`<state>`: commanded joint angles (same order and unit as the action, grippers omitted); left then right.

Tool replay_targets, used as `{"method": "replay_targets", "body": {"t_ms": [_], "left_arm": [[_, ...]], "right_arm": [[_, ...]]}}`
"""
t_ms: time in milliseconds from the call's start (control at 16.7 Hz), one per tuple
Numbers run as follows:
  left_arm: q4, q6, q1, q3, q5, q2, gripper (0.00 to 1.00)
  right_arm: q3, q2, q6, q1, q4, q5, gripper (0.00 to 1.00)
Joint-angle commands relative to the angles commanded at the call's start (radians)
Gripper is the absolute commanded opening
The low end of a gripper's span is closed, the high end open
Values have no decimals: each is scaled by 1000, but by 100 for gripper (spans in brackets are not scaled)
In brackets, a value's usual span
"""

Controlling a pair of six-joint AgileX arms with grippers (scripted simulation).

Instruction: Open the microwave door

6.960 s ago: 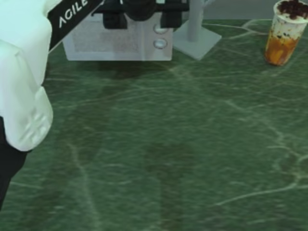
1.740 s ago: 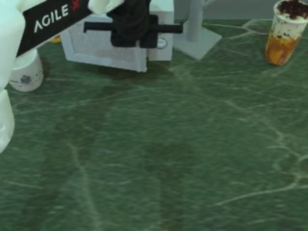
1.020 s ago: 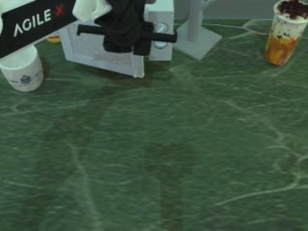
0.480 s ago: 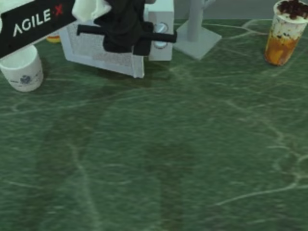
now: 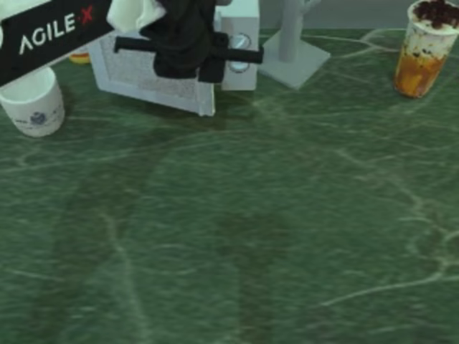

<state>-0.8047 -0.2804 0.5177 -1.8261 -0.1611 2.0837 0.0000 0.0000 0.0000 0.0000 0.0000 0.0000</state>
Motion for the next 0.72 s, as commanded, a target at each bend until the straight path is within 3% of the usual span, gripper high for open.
{"method": "replay_targets", "body": {"t_ms": [300,720], "left_arm": [[2,0,7,6,7,1,0],[60,117,-24,137,65,-92,0]], "right_arm": [[0,0,0,0,0,0,100],[0,0,0,0,0,0,100]]}}
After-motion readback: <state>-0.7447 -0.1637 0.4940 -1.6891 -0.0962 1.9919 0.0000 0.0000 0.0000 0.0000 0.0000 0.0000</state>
